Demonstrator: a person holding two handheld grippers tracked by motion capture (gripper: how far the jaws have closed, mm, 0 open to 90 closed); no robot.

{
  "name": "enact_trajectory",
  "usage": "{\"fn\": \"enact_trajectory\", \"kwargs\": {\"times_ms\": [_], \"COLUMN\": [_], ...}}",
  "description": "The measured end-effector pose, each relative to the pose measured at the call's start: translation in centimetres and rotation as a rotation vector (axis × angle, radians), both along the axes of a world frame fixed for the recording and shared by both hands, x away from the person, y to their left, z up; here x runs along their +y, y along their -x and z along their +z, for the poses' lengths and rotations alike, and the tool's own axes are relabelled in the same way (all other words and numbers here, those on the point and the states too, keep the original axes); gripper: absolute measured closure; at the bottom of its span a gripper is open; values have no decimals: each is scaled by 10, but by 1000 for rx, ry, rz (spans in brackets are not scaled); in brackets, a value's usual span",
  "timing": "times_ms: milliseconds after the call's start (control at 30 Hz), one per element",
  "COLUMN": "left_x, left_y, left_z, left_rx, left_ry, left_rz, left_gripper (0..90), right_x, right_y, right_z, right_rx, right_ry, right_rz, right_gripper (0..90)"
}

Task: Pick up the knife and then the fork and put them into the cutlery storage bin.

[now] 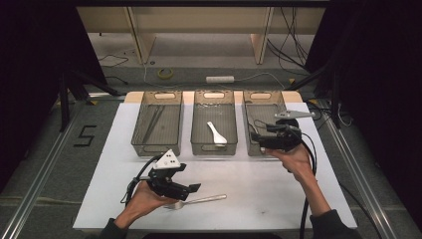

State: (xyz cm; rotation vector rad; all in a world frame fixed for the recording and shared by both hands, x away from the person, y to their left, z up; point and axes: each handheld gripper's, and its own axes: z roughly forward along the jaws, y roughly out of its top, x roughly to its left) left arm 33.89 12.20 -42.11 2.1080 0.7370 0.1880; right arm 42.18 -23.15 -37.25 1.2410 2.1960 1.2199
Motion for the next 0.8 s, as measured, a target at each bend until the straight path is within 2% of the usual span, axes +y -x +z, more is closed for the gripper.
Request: {"fn": "enact_trajectory", "kwargs": {"times_ms": [67, 200, 367, 533, 700, 800], "left_x": [-2, -7, -14, -24, -32, -35], "left_y": [0, -1, -2, -4, -4, -5], "left_z": [0, 0, 0, -7, -14, -19], "left_rx": [3, 34, 73, 121, 156, 185], "left_ry": [-30, -79, -151, -247, -348, -391], "left_rz": [-11, -39, -80, -115, -145, -165], "left_gripper": [184, 185, 212, 259, 350, 389], "right_x": [1, 0, -2, -4, -1, 2], "right_y": [11, 33, 52, 63, 72, 78], "right_z": [-2, -10, -24, -34, -39, -43], "right_rx": [-13, -20, -21, -5, 0, 8], "right_ry": [-1, -19, -42, -34, -16, -13], "right_rz": [25, 68, 110, 139, 157, 170], "right_gripper": [296, 292, 290, 283, 282, 281]}}
